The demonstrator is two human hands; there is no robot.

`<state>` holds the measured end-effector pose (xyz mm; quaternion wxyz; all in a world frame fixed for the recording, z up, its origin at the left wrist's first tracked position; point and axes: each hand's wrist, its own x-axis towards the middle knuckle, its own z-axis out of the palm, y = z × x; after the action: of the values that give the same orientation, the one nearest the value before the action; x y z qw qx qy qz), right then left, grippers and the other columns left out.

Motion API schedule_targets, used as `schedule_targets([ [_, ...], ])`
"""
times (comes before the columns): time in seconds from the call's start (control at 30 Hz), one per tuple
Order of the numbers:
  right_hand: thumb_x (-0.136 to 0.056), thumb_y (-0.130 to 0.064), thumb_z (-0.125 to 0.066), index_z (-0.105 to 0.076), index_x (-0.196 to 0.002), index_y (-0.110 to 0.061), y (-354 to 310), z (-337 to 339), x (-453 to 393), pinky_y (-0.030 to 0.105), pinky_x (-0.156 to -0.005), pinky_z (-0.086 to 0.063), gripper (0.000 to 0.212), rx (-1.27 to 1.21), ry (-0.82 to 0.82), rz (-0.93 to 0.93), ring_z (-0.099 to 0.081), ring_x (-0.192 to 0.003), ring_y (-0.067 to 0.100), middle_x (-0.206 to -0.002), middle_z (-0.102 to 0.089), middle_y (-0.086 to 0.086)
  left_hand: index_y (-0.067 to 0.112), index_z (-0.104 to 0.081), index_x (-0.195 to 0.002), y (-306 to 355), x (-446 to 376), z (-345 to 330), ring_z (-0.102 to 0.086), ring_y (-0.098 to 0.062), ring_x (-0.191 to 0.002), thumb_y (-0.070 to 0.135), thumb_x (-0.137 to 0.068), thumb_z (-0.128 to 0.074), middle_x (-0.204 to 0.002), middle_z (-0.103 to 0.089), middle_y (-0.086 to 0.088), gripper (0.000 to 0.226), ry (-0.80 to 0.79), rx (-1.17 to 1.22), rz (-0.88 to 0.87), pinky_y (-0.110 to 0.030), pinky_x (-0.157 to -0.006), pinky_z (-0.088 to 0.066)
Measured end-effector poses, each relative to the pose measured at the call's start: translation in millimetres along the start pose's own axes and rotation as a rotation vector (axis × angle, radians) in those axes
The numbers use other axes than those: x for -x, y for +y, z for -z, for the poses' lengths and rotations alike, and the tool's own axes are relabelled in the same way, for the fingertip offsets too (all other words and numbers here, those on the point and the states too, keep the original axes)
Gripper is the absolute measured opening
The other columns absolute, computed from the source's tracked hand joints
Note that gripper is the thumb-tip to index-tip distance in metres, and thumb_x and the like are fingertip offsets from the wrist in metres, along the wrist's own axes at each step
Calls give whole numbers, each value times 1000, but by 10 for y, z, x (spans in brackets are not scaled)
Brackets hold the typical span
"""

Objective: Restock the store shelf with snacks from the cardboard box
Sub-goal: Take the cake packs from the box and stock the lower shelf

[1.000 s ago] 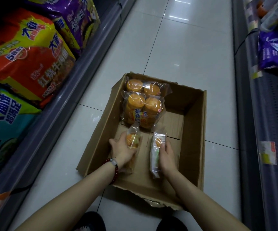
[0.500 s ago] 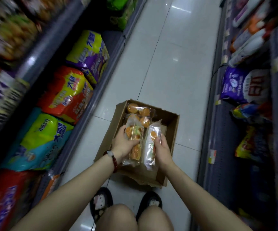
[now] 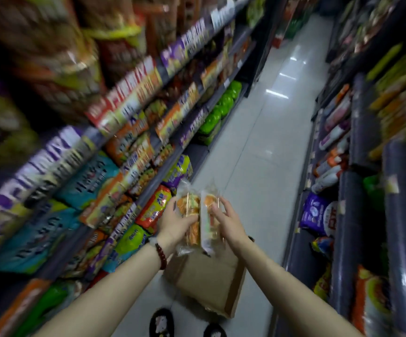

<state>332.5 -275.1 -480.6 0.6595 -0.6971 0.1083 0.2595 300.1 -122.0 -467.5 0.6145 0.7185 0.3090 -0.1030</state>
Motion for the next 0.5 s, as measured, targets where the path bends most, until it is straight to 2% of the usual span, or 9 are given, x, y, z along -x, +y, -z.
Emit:
schedule_targets([
  [0.03, -96, -39, -52, -48, -132, -34, -211, -56, 78, 20, -79, -54, 36, 19, -23, 27, -64, -104, 11, -113, -64, -9, 26, -50, -117, 180, 108, 106, -62, -16, -104, 20, -68, -85, -108, -64, 8, 60, 19, 14, -9, -37, -94, -50],
  [0.1, -95, -52, -46, -52, -131, -34, -583, -186, 236, 37, -96, -52, 41, 81, -70, 64, -61, -115, 16, -122, -63, -9, 32, -46, -113, 453, 289, 316, -61, -15, -97, 18, -72, -82, -99, -61, 13, 56, 54, 54, -32, -35, -89, -51],
  [0.17, -93, -60, -37, -48, -136, -40, -815, -294, 346, 49, -103, -46, 48, 146, -118, 97, -57, -120, 21, -133, -59, -4, 31, -48, -119, 623, 465, 501, -63, -18, -100, 26, -67, -85, -107, -64, 9, 64, 94, 77, -55, -42, -92, -53],
  [0.23, -98, -52, -37, -44, -139, -42, -1019, -399, 477, 48, -99, -49, 43, 188, -182, 118, -59, -117, 22, -135, -57, 1, 29, -47, -129, 715, 649, 671, -64, -20, -103, 29, -65, -86, -116, -65, 4, 75, 148, 123, -66, -46, -91, -54],
  [0.27, -99, -44, -42, -43, -140, -40, -1114, -452, 548, 43, -94, -53, 41, 187, -217, 129, -62, -112, 21, -131, -59, 3, 27, -46, -132, 755, 759, 749, -64, -20, -103, 26, -67, -86, -118, -64, 1, 76, 177, 146, -71, -46, -90, -54],
  [0.33, -98, -32, -50, -45, -138, -36, -1248, -551, 683, 32, -76, -58, 41, 208, -280, 156, -67, -96, 17, -114, -64, 5, 23, -47, -131, 785, 978, 878, -63, -20, -102, 18, -71, -83, -119, -63, -2, 71, 238, 168, -78, -40, -84, -55],
  [0.37, -97, -30, -53, -45, -137, -36, -1295, -602, 768, 31, -72, -58, 41, 223, -310, 164, -68, -91, 17, -107, -65, 4, 22, -46, -131, 777, 1098, 939, -62, -20, -101, 16, -72, -82, -120, -63, -3, 70, 271, 188, -81, -36, -80, -53],
  [0.5, -90, -39, -61, -48, -134, -41, -1361, -846, 1042, 47, -90, -55, 46, 294, -395, 196, -69, -98, 21, -106, -67, 5, 20, -42, -138, 740, 1575, 1181, -56, -11, -96, 16, -75, -80, -121, -55, 3, 74, 411, 239, -99, -26, -79, -47],
])
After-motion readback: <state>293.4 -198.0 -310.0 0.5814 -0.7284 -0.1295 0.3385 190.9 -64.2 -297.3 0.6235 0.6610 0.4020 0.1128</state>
